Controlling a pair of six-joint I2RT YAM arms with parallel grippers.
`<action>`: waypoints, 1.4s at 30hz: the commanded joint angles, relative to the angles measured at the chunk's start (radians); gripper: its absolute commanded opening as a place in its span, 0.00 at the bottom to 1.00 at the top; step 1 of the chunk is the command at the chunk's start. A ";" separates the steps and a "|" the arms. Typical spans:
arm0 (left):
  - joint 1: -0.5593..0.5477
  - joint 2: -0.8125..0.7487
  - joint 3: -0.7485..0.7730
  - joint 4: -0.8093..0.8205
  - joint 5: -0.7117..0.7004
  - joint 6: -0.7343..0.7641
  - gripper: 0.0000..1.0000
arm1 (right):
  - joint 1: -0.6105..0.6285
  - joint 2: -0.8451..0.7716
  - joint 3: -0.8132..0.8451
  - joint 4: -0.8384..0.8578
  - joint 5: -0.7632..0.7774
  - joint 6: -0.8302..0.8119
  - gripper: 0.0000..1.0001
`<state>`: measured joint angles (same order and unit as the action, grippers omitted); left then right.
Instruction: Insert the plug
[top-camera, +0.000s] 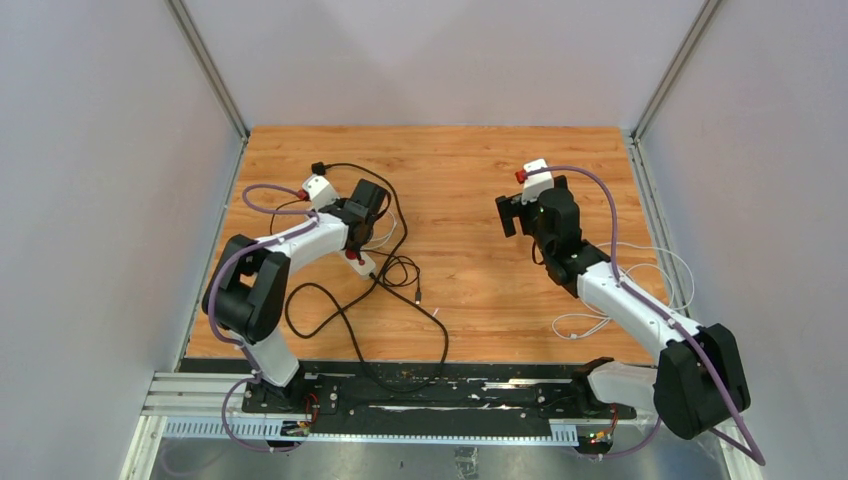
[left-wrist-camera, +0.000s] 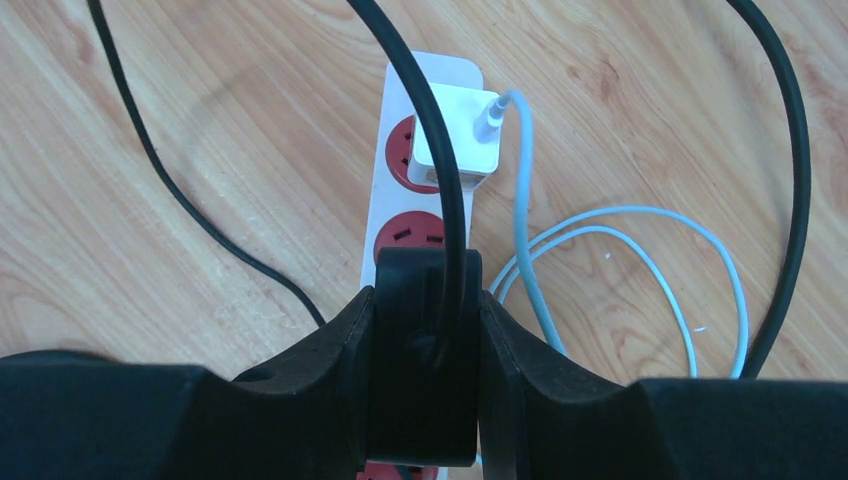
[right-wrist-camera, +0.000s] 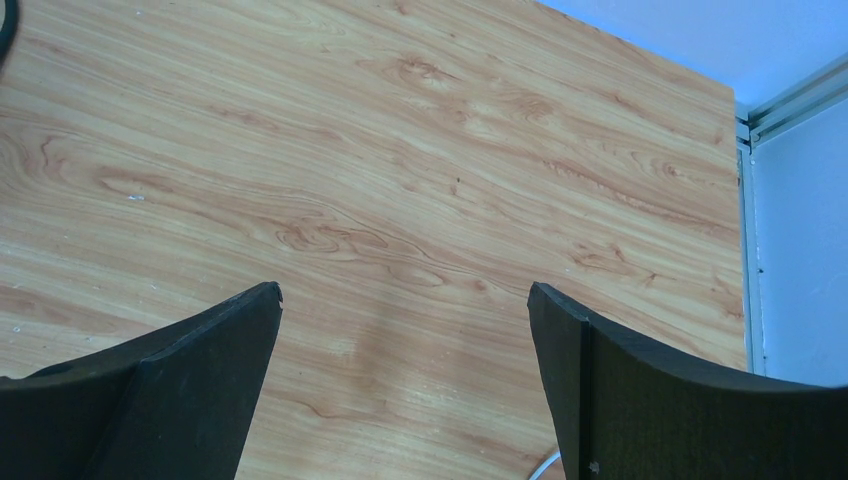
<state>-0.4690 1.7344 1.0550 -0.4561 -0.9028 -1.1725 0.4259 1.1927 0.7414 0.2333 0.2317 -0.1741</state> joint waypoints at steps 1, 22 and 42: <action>0.013 0.136 -0.146 -0.089 0.498 -0.020 0.00 | -0.014 -0.038 -0.023 0.026 0.013 -0.011 1.00; -0.103 0.316 -0.077 -0.213 0.407 -0.051 0.00 | -0.013 -0.064 -0.062 0.075 -0.021 -0.008 1.00; -0.102 0.131 -0.034 -0.223 0.331 0.010 0.00 | -0.014 -0.091 -0.062 0.064 -0.034 -0.002 1.00</action>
<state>-0.5121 1.8111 1.0737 -0.4526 -0.9371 -1.1469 0.4248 1.1355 0.6907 0.2844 0.2073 -0.1799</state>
